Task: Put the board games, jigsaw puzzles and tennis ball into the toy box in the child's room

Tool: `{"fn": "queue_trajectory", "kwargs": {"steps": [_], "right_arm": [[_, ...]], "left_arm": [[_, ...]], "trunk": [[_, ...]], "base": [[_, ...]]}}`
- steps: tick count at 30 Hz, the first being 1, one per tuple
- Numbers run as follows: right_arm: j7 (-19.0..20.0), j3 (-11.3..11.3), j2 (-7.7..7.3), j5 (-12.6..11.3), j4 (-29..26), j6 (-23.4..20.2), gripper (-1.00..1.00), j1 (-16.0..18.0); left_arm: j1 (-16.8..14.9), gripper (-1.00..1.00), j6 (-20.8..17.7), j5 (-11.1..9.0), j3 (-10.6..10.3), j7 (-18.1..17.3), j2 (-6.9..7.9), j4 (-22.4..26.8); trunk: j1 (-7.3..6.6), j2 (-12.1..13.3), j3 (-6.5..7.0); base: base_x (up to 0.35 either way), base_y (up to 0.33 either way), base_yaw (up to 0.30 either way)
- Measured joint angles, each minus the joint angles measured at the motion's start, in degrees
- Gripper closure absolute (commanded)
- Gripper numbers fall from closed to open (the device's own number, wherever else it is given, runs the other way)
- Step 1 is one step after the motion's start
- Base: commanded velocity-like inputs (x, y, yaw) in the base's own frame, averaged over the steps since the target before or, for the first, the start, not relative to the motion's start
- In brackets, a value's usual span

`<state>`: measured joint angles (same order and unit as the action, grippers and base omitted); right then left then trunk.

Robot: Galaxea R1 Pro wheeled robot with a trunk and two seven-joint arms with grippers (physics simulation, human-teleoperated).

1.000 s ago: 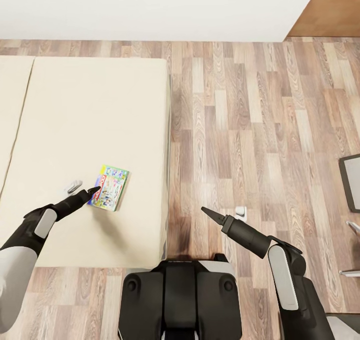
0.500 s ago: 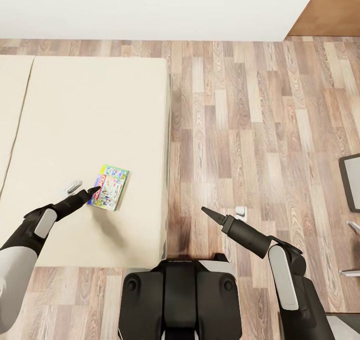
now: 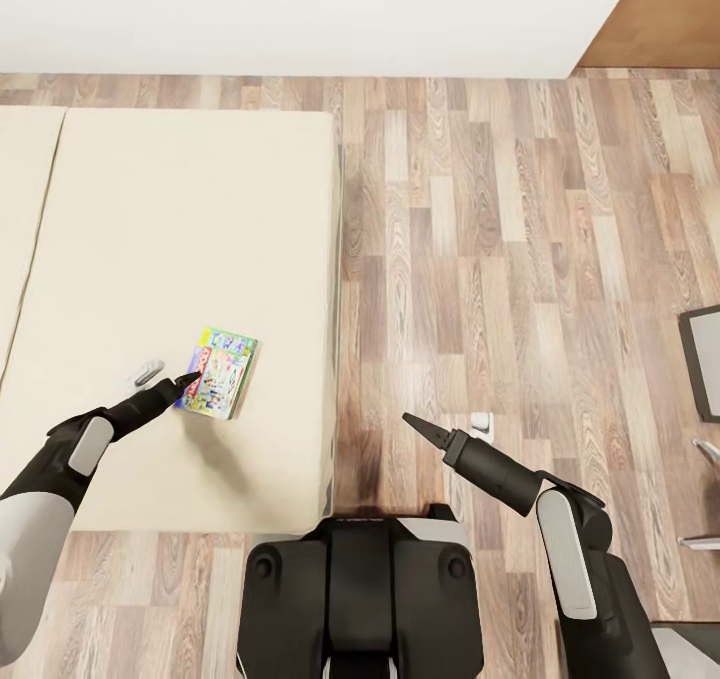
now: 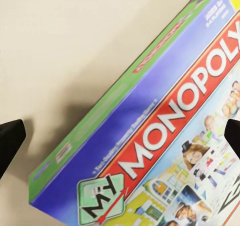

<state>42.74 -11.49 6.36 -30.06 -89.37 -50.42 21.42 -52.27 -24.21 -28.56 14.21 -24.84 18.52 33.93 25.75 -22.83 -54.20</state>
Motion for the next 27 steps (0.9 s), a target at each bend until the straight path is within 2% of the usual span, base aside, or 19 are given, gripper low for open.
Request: {"fn": "queue_trajectory", "kwargs": {"steps": [17, 27], "right_arm": [[0.0, -0.01, 0.0, -0.01, 0.0, 0.0, -1.0, 0.0], [0.0, -0.06, 0.0, 0.02, -0.01, 0.0, -1.0, 0.0]], "left_arm": [[0.0, -1.0, 1.86, -0.06, -0.05, 0.01, -0.05, 0.0], [0.0, -1.0, 1.95, -0.07, -0.07, 0.01, -0.05, -0.01]], "trunk": [[0.0, 0.0, -0.12], [0.0, 0.0, -0.3]], "base": [[0.0, -0.004, 0.0], [0.0, -0.169, 0.0]]}}
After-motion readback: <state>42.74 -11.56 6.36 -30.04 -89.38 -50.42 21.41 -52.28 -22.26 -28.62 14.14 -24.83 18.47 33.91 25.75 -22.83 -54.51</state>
